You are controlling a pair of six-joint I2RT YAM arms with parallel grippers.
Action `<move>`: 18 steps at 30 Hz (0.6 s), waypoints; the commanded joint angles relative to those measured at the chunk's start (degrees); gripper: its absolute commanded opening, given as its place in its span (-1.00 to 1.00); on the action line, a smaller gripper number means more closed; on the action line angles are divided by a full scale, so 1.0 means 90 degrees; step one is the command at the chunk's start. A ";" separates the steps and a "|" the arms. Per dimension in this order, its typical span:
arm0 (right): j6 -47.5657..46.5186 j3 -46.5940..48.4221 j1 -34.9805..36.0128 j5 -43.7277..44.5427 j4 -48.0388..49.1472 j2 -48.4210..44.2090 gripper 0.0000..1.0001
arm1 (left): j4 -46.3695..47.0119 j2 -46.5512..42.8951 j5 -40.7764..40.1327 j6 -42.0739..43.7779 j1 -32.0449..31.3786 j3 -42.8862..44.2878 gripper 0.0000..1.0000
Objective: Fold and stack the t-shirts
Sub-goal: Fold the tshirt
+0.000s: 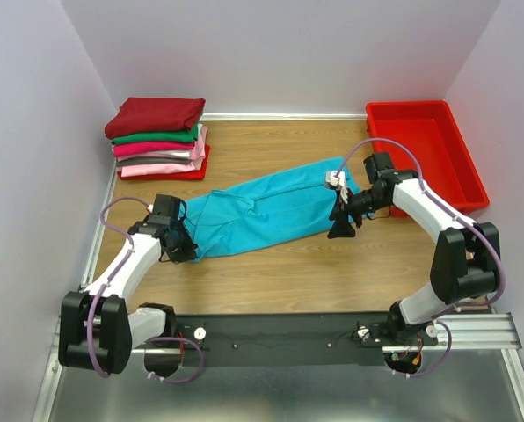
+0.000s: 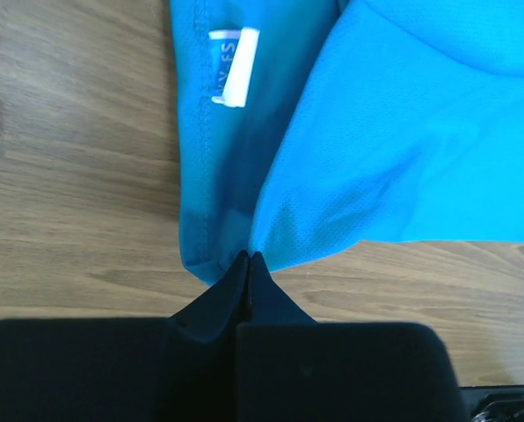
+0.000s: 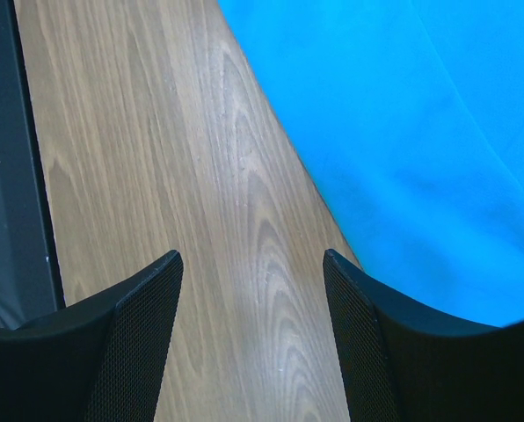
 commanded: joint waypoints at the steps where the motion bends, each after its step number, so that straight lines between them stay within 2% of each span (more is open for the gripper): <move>1: 0.0081 -0.0009 -0.0029 0.0035 0.0075 -0.0241 0.44 | -0.0340 -0.0055 -0.0330 0.0156 0.0038 0.0351 -1.00; 6: 0.0236 0.0089 -0.0039 0.0356 0.0094 -0.0261 0.44 | -0.0652 -0.0163 -0.0428 0.0234 0.0038 0.0430 -1.00; 18: 0.1623 0.0490 -0.0439 0.1929 0.0631 0.0149 0.43 | -0.0956 0.0384 -0.0457 0.0576 -0.0167 0.0596 -1.00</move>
